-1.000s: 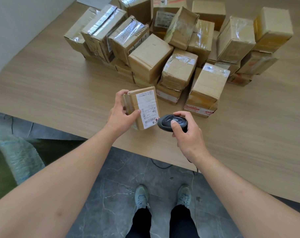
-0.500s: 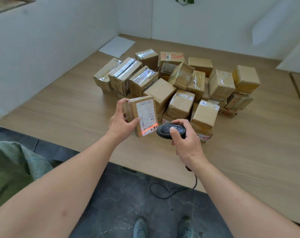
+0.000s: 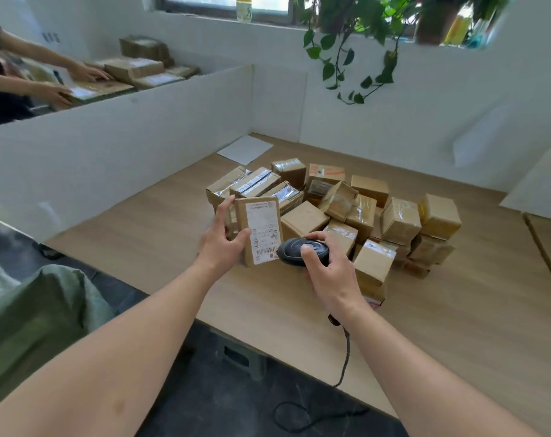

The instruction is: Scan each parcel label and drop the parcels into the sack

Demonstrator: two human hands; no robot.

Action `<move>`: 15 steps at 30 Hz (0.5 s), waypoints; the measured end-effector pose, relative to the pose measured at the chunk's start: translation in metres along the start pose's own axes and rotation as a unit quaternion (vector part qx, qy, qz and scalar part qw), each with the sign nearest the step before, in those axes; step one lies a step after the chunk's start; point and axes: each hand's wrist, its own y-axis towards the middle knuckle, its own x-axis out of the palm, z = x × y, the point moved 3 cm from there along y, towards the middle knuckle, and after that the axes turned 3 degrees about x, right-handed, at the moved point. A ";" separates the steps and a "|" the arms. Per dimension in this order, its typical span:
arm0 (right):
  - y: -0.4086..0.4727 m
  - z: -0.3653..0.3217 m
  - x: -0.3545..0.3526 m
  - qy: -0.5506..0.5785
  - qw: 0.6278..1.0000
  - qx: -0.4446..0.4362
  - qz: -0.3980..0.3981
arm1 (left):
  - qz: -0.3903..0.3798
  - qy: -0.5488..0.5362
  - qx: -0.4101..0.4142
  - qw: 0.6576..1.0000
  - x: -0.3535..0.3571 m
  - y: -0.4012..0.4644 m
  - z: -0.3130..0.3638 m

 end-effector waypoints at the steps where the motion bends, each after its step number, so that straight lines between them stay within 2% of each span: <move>1: 0.000 -0.003 0.001 0.006 1.000 -0.010 -0.010 | 0.004 0.003 -0.002 1.000 -0.004 -0.006 0.003; 5: -0.008 -0.017 0.018 0.025 0.998 -0.037 -0.049 | 0.013 0.023 -0.020 0.999 -0.023 -0.035 0.006; 11: -0.034 -0.026 0.073 0.037 0.990 -0.049 -0.126 | 0.096 0.104 -0.073 0.987 -0.068 -0.090 -0.014; 15: -0.057 -0.036 0.122 0.047 0.980 -0.058 -0.184 | 0.120 0.130 -0.124 0.976 -0.111 -0.132 -0.039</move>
